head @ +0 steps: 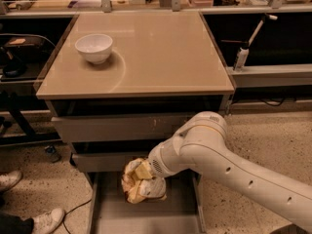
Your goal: Place brown chip bag into bottom drawer
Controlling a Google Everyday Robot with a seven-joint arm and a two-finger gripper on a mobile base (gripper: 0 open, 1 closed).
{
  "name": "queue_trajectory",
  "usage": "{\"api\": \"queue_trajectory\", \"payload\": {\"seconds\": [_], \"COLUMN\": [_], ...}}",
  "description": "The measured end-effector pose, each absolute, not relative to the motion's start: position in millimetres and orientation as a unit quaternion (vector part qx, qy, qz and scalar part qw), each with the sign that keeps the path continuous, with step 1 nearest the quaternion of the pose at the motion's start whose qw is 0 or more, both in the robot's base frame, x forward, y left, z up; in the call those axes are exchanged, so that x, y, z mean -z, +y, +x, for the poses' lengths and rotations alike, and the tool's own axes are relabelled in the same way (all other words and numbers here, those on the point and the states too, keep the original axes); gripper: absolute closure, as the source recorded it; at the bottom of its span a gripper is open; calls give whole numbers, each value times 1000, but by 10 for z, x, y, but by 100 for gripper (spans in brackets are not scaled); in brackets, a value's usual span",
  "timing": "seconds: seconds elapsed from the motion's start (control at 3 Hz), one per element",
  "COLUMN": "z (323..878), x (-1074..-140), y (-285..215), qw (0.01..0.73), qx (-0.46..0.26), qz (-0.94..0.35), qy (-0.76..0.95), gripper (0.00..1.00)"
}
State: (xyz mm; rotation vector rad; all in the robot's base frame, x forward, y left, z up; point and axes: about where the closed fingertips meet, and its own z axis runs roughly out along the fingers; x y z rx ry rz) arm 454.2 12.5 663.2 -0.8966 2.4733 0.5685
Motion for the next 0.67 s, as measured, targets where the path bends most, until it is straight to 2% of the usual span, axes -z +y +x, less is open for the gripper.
{"api": "queue_trajectory", "payload": {"seconds": [0.33, 0.67], "z": [4582, 4652], "x": [-6528, -5973], "y": [142, 331], "qw": [215, 191], "qx": [-210, -236], "qz": [-324, -299], "qy": [897, 905], "gripper": [100, 100]}}
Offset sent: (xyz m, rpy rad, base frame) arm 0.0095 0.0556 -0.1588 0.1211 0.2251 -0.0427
